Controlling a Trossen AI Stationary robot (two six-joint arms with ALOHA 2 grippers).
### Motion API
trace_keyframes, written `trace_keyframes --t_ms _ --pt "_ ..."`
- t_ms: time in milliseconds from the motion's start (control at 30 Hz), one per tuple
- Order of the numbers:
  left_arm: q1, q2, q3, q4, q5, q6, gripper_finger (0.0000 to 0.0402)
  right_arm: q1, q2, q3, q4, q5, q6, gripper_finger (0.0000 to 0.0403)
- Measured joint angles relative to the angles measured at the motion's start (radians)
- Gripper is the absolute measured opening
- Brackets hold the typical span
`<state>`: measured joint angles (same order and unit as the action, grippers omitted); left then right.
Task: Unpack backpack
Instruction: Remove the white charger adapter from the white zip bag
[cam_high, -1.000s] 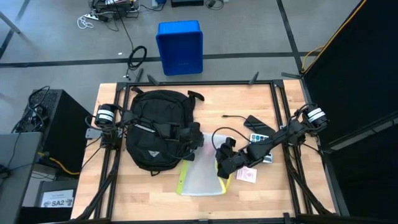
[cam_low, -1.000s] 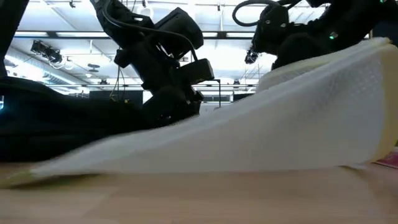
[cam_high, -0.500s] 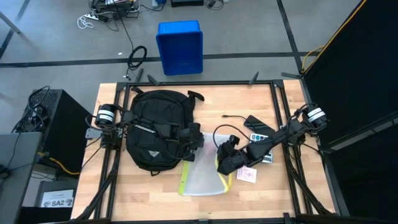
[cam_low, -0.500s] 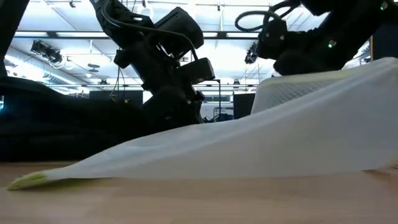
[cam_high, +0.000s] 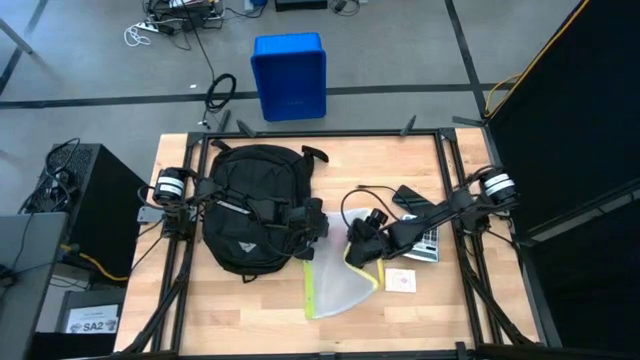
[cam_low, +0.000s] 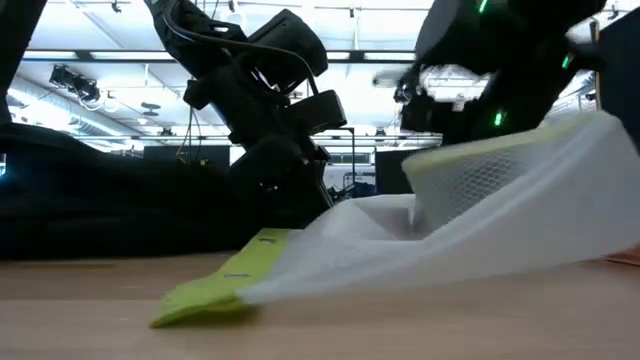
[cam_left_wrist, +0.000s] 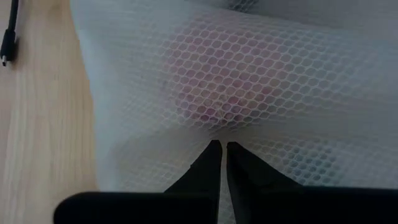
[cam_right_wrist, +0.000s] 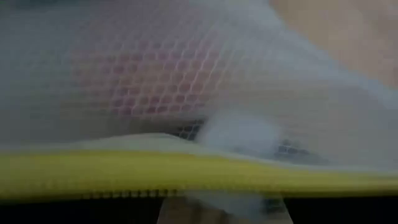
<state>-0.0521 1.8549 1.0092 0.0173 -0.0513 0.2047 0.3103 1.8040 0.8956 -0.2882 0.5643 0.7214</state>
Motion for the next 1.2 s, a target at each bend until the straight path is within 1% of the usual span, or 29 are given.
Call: trace_keyframes --t_ms 67,167,233,333,367,533,800,1000,1100,1200 --pt "-0.002 0.000 -0.001 -0.004 0.001 0.000 0.0000 -0.012 0.043 0.005 0.019 -0.021 -0.008 0.0248" --pt "-0.002 0.000 -0.002 -0.015 0.000 0.000 0.0000 -0.018 0.075 0.008 0.047 -0.013 0.001 0.0239" --pt "-0.002 0.000 -0.002 -0.016 -0.003 0.001 0.0000 -0.016 0.073 0.008 0.050 -0.020 0.001 0.0215" --pt "-0.002 0.000 -0.002 -0.012 0.001 0.001 0.0000 -0.003 0.035 0.002 0.032 -0.035 -0.017 0.0160" --pt "-0.002 0.000 -0.002 -0.009 0.002 0.001 0.0000 0.002 0.016 0.000 0.025 -0.044 -0.029 0.0148" --pt "-0.003 0.000 0.000 -0.004 0.005 0.001 0.0000 0.043 -0.069 -0.007 -0.041 -0.084 -0.050 0.0148" --pt "-0.002 0.000 0.000 -0.009 0.003 0.003 0.0000 0.124 -0.164 -0.004 -0.149 -0.081 0.037 0.0148" --pt "-0.002 0.000 0.000 -0.009 0.000 0.003 0.0000 0.188 -0.230 -0.003 -0.196 -0.145 0.068 0.0148" --pt "-0.002 0.000 0.000 -0.010 0.000 0.003 0.0000 0.221 -0.272 -0.003 -0.269 -0.150 0.118 0.0148" --pt "-0.002 0.000 0.000 -0.010 -0.001 0.003 0.0000 0.245 -0.315 -0.002 -0.382 -0.127 0.194 0.0148"
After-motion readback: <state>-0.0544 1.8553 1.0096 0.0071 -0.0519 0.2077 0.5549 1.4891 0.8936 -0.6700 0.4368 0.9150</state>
